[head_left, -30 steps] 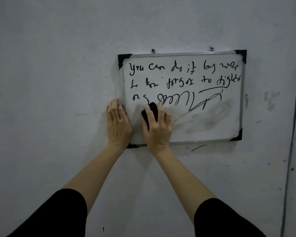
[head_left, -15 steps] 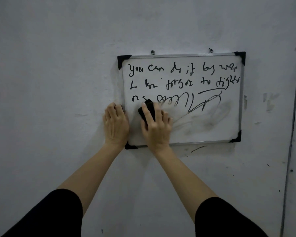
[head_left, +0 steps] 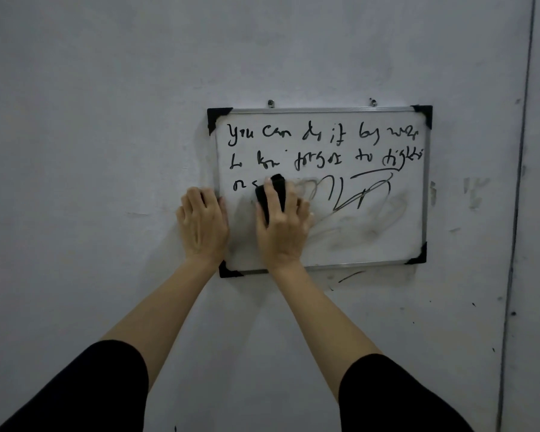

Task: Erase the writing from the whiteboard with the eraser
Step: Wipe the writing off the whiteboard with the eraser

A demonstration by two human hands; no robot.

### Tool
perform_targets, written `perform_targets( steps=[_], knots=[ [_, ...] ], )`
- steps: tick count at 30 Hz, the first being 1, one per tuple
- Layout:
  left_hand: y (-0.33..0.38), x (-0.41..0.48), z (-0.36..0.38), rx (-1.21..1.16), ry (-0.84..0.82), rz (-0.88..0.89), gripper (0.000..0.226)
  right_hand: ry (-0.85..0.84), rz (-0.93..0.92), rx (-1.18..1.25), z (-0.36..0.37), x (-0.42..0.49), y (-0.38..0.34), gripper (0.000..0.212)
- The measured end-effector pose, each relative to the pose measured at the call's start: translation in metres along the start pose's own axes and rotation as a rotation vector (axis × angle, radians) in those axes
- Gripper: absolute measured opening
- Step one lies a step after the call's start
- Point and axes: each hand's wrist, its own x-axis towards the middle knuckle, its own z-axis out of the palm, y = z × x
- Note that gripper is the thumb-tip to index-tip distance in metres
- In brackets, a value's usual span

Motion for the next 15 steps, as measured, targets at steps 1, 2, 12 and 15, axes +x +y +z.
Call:
perform_targets(
  steps=[1, 2, 12, 15],
  knots=[
    [-0.001, 0.0, 0.001, 0.002, 0.004, 0.003, 0.021, 0.003, -0.02, -0.004, 0.0, 0.003, 0.009, 0.038],
    [-0.001, 0.001, 0.002, 0.003, 0.01, 0.004, 0.019, 0.013, 0.015, -0.003, -0.002, 0.006, 0.018, 0.039],
    [0.007, 0.002, 0.005, -0.038, 0.071, -0.095, 0.016, 0.038, 0.261, 0.038, 0.003, 0.004, -0.01, 0.041],
    [0.004, 0.003, 0.006, 0.001, 0.09, -0.053, 0.018, -0.001, -0.005, 0.043, 0.006, -0.005, -0.007, 0.042]
  ],
)
